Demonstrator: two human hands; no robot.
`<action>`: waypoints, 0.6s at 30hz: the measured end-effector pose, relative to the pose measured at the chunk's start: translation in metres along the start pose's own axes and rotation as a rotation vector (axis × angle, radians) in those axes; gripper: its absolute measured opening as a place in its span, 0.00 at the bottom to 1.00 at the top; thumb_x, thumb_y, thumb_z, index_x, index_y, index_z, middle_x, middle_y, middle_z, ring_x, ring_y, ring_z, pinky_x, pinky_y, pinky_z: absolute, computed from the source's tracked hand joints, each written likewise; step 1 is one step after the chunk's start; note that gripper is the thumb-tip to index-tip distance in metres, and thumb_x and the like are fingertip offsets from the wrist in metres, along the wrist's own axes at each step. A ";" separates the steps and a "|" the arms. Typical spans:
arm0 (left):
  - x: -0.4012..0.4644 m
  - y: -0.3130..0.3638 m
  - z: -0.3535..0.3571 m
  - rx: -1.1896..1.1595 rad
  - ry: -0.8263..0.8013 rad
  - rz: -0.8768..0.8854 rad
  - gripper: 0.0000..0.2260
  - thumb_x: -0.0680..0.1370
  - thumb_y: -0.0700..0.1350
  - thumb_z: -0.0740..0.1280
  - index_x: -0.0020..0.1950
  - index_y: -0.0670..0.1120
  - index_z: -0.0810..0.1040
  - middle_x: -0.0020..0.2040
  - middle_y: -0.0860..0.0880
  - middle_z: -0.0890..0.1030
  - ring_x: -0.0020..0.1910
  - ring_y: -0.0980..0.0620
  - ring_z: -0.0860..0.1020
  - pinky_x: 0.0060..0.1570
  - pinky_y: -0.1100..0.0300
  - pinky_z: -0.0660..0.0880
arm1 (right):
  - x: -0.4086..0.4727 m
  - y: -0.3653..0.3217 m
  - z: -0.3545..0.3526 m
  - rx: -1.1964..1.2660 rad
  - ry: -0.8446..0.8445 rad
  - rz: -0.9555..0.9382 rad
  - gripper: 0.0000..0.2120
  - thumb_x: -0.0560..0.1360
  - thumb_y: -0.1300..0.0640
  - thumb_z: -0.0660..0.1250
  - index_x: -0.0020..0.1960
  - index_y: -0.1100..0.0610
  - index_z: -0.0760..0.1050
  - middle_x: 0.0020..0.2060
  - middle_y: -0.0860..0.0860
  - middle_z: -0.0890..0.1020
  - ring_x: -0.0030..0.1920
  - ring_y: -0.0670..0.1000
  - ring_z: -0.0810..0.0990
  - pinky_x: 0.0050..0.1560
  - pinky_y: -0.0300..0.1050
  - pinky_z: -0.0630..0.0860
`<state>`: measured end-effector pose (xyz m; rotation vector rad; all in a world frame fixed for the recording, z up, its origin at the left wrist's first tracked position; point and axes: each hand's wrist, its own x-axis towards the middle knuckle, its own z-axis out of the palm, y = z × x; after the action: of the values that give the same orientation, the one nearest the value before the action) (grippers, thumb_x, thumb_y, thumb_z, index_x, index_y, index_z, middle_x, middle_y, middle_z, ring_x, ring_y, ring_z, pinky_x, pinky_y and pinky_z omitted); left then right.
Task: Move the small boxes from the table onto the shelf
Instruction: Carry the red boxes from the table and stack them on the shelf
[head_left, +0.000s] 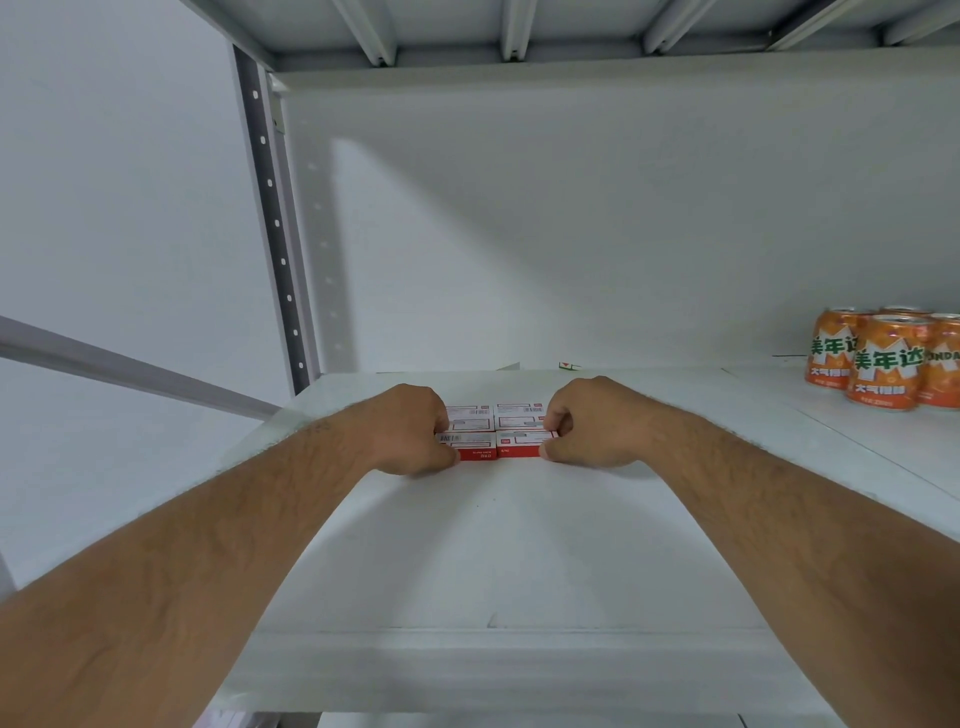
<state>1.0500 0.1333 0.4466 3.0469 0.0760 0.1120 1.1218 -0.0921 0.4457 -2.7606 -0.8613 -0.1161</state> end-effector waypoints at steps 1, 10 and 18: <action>0.000 0.001 0.001 0.004 0.004 -0.007 0.16 0.72 0.60 0.67 0.44 0.47 0.82 0.42 0.49 0.82 0.42 0.49 0.81 0.42 0.55 0.79 | 0.001 0.000 0.000 -0.001 -0.001 -0.003 0.13 0.72 0.47 0.72 0.53 0.53 0.82 0.47 0.49 0.84 0.49 0.51 0.82 0.51 0.47 0.80; 0.001 0.011 0.002 0.032 0.034 -0.057 0.17 0.73 0.59 0.67 0.39 0.44 0.78 0.37 0.49 0.77 0.35 0.51 0.75 0.34 0.60 0.71 | 0.000 0.004 -0.002 0.015 -0.020 -0.021 0.13 0.73 0.47 0.73 0.55 0.51 0.82 0.48 0.46 0.83 0.50 0.49 0.82 0.54 0.47 0.80; 0.004 0.010 0.002 0.035 0.041 -0.043 0.17 0.73 0.60 0.67 0.39 0.46 0.77 0.42 0.49 0.79 0.38 0.51 0.77 0.35 0.59 0.73 | -0.001 0.003 -0.003 0.017 -0.030 -0.014 0.15 0.74 0.47 0.73 0.57 0.51 0.82 0.50 0.45 0.83 0.51 0.48 0.81 0.55 0.45 0.79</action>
<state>1.0547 0.1232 0.4459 3.0756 0.1480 0.1722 1.1226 -0.0955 0.4484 -2.7479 -0.8850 -0.0695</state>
